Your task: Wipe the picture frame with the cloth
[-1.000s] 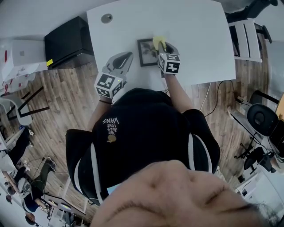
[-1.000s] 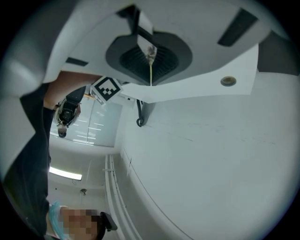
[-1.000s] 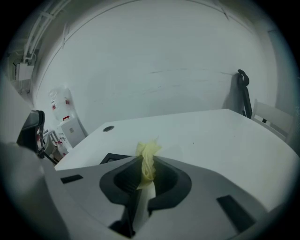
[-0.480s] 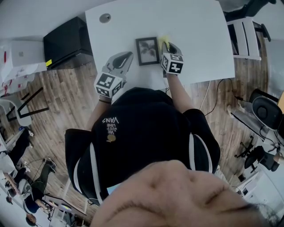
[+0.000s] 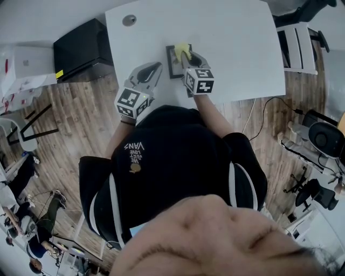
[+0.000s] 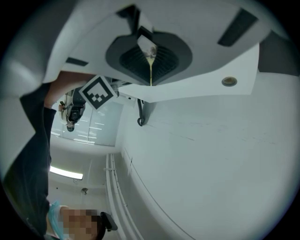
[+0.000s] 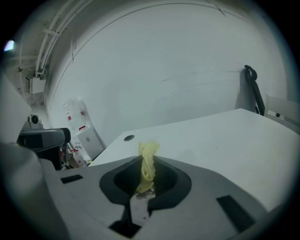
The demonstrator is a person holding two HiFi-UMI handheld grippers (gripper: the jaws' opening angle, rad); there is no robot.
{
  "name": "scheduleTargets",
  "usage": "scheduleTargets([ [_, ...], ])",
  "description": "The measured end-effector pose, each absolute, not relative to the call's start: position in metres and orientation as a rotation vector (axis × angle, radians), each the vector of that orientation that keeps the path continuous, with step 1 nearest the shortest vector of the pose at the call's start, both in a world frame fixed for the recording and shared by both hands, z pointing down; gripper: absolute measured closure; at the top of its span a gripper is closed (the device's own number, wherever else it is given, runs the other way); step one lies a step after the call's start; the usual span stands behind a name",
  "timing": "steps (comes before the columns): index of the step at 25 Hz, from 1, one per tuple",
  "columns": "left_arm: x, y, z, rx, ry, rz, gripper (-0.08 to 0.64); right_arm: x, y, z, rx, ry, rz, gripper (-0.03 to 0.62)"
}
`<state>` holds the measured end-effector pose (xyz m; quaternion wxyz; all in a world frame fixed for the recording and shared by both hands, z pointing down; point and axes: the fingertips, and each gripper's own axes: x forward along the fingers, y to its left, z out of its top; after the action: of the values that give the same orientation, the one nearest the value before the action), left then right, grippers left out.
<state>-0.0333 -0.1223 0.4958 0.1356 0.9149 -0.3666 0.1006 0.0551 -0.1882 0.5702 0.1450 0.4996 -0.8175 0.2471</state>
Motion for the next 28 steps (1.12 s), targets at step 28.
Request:
scheduleTargets([
  [28,-0.037,-0.117,0.499,2.631,-1.075,0.306,0.54,0.024,-0.174,0.607,1.305,-2.302,0.734,0.543],
])
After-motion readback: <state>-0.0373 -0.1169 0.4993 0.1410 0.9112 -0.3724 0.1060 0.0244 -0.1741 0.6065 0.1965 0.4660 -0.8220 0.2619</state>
